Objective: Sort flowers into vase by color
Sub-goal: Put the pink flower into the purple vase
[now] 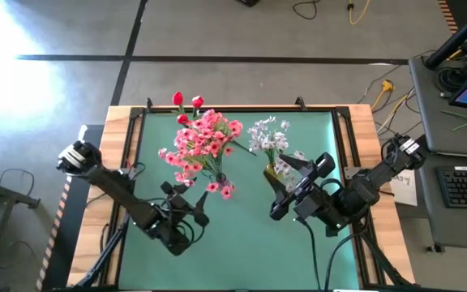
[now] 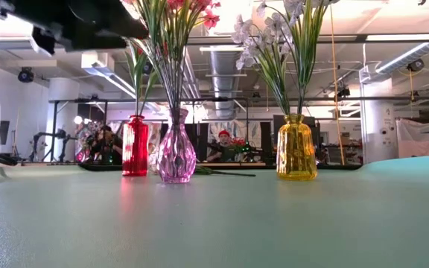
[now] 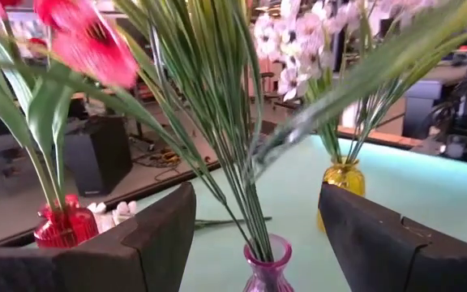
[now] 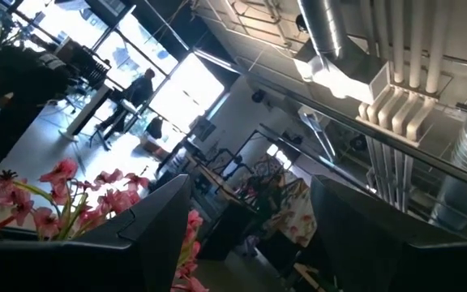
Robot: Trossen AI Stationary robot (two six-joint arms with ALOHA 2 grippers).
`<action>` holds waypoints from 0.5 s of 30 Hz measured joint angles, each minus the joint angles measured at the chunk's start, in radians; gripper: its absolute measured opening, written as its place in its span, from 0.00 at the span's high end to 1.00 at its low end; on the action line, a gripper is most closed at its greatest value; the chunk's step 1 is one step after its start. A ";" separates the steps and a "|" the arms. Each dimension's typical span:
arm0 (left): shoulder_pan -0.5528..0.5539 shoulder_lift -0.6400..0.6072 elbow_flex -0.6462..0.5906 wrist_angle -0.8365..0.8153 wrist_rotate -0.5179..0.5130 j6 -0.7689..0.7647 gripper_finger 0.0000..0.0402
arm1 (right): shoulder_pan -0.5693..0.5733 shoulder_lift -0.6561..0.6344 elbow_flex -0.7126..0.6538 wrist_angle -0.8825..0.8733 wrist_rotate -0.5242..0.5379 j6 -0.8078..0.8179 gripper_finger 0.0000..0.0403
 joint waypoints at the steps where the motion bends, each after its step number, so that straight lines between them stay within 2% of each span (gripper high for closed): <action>1: 0.008 0.019 0.000 0.015 0.000 0.000 0.38 | 0.000 0.000 0.000 0.000 0.000 0.000 0.38; 7: 0.073 0.086 0.047 0.030 0.040 0.002 0.38 | -0.007 -0.002 0.000 0.000 0.000 -0.002 0.38; 15: 0.130 0.091 0.097 0.028 0.045 0.118 0.38 | -0.027 -0.002 -0.001 -0.001 0.003 -0.007 0.38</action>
